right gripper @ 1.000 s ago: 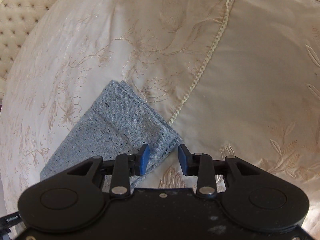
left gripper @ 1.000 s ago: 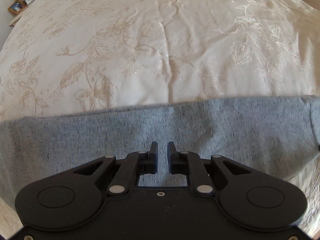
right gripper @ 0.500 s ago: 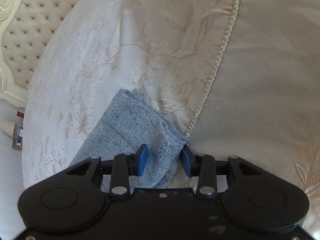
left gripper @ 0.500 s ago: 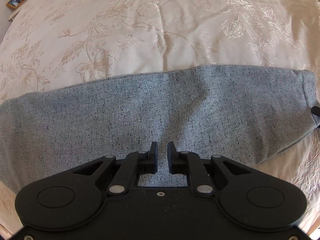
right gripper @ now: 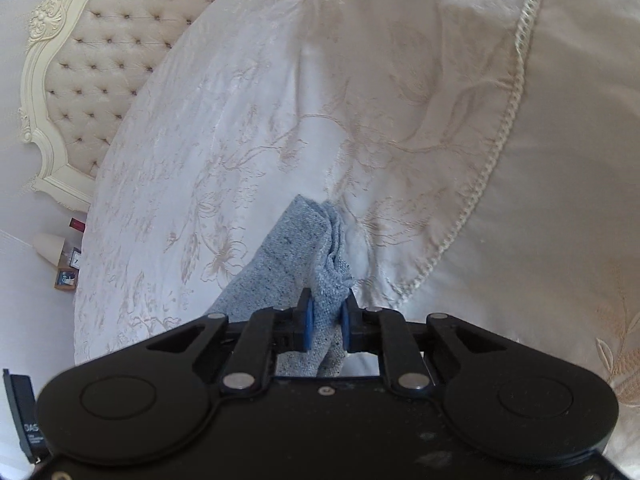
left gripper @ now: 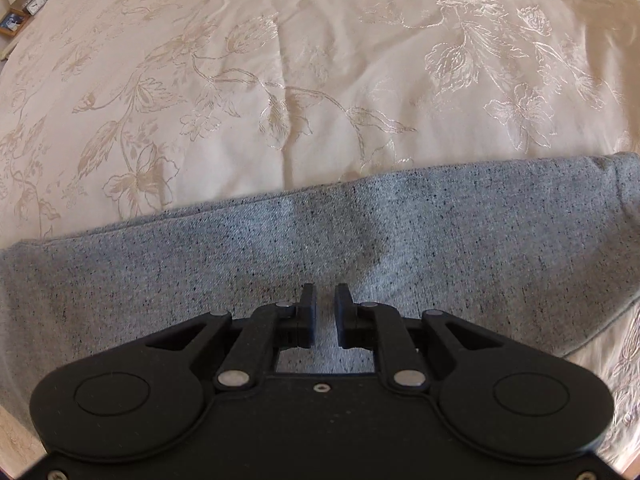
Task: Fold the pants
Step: 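Grasp the cuff end with the right tool and lift it up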
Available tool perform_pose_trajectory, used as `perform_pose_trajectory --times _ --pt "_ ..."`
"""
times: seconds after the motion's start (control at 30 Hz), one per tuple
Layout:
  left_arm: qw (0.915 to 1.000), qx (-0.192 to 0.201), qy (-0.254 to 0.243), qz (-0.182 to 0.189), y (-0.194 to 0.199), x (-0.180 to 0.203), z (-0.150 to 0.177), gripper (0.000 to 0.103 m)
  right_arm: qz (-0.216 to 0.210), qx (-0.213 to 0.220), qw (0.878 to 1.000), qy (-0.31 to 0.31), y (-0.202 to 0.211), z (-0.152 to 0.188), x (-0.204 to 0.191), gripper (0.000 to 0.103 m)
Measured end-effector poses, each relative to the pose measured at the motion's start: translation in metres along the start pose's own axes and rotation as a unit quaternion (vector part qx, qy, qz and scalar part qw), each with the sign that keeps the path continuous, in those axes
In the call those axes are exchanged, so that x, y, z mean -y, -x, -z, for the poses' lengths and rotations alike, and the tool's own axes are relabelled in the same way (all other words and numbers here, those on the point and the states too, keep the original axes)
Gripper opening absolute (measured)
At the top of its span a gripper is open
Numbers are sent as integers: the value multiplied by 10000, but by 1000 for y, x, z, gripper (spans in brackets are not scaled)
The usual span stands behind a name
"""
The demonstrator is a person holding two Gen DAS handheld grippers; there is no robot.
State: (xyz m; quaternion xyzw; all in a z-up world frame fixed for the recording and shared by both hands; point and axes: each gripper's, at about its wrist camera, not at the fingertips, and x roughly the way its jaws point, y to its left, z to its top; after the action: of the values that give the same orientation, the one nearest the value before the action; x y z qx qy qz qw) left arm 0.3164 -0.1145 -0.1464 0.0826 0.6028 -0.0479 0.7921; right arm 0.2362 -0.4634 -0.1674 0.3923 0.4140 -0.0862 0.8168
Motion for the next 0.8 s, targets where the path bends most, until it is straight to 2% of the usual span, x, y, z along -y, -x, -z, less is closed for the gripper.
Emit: perform_pose_trajectory --times 0.23,0.33,0.47,0.6,0.7,0.8 --pt "9997 -74 189 -168 -35 -6 -33 20 -117 20 9990 438 9 -6 -27 14" --pt "9993 -303 214 -90 -53 -10 -45 18 -153 18 9983 556 14 -6 -33 14" --pt "9987 -306 378 144 -42 -21 -51 19 -140 28 9977 669 17 -5 -41 14" --pt "9958 38 849 326 -3 -45 -33 19 -160 63 9971 748 20 -3 -47 15" --pt "9944 9 936 482 13 -51 -7 19 -175 84 9966 807 20 -1 -52 15" --pt "9959 -122 759 485 11 -42 16 19 -164 95 9959 883 22 1 -58 15"
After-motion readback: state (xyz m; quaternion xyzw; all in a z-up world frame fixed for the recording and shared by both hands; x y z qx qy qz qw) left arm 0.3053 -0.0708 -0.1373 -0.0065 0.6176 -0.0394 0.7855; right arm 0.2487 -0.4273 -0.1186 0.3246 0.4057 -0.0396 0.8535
